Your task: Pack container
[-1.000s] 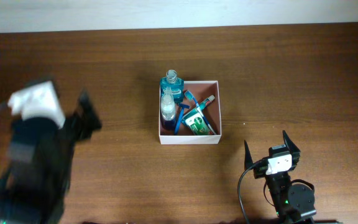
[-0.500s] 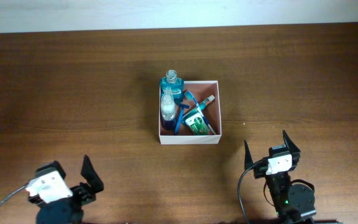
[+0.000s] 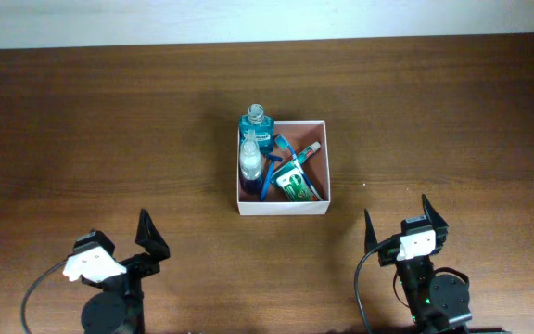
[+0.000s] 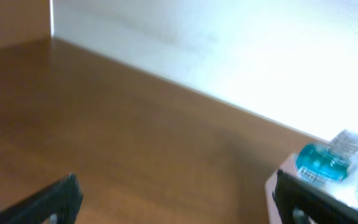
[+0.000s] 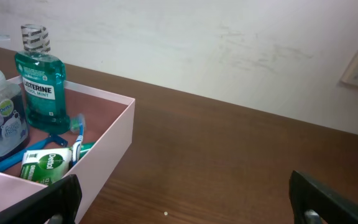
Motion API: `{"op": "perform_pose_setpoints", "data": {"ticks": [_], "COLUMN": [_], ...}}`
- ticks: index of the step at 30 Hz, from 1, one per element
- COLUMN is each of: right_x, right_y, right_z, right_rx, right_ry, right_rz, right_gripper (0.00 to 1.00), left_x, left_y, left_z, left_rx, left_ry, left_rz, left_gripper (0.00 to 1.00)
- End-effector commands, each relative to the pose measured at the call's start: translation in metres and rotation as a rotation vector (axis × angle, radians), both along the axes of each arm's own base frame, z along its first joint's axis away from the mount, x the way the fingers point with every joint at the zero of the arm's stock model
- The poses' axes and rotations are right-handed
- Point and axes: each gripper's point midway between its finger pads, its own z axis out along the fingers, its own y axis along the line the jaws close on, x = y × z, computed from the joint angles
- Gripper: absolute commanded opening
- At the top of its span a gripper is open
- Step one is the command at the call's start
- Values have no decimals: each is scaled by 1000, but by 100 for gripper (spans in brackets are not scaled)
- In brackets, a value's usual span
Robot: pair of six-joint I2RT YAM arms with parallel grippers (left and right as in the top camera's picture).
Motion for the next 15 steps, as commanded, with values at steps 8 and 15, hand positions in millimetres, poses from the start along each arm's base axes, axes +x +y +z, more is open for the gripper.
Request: {"op": "perform_pose_setpoints", "data": {"ticks": [8, 15], "right_x": [0, 0], "right_y": [-2, -2], "right_z": [-2, -2], "right_rx": [1, 1], "right_ry": [4, 4], "right_rz": [-7, -8], "right_gripper": [99, 99], "left_x": [16, 20], "left_y": [-3, -2], "left_z": [-3, -16], "left_rx": [-28, 67], "left_ry": [-149, -106], "left_rz": [-13, -49], "left_gripper": [99, 99]}}
